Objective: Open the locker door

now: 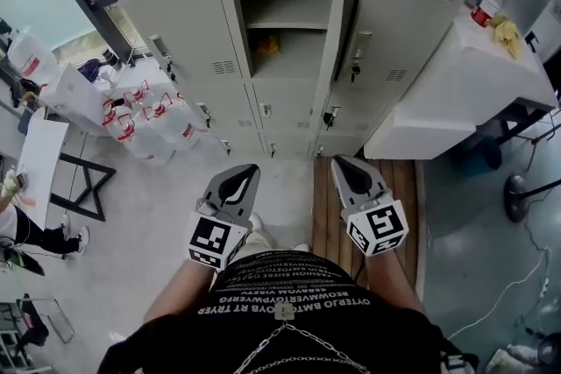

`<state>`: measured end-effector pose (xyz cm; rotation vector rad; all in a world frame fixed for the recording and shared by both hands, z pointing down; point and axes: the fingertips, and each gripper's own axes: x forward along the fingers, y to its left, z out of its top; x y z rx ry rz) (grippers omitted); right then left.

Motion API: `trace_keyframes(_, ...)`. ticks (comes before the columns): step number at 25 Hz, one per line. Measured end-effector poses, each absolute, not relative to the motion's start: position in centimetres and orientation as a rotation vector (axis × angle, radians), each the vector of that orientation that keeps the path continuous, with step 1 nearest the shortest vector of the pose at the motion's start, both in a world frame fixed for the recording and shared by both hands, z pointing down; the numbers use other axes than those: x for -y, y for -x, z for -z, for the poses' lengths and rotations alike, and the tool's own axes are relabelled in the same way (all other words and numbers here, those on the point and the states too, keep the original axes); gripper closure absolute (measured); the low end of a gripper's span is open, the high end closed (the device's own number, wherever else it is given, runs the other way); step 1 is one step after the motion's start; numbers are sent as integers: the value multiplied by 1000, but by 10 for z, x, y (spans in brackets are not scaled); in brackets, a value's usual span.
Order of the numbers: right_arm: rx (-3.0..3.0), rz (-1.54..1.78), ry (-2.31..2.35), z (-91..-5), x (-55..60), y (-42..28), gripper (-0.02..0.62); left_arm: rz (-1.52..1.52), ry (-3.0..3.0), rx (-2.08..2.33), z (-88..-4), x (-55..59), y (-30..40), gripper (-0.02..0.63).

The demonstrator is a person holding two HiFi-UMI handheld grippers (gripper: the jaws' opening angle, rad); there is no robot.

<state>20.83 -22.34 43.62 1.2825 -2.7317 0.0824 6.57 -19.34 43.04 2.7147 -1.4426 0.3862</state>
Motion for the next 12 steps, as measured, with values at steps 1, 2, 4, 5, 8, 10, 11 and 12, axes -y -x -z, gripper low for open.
trace_keyframes(1, 2727, -76, -1282, -436, 223, -209, 598, -376, -2718, 1441, -429, 194, -67, 614)
trace_keyframes(2, 2722, -69, -1280, -435, 224, -209, 598, -367, -2719, 1440, -428, 193, -69, 614)
trace_keyframes(4, 2715, -46, -1272, -432, 227, -208, 598, -363, -2715, 1442, -430, 194, -69, 614)
trace_keyframes(5, 2719, -27, -1263, -428, 230, -207, 598, -363, -2709, 1446, -432, 195, -69, 614)
trace_keyframes(8, 2731, 18, -1255, -416, 243, -206, 598, -366, -2693, 1454, -436, 200, -68, 614)
trace_keyframes(10, 2736, 19, -1266, -411, 251, -208, 598, -378, -2693, 1447, -439, 203, -70, 614)
trace_keyframes(11, 2740, 14, -1270, -409, 254, -209, 598, -385, -2695, 1443, -440, 204, -71, 614)
trace_keyframes(12, 2745, 7, -1275, -407, 258, -210, 598, -391, -2698, 1437, -441, 206, -73, 614)
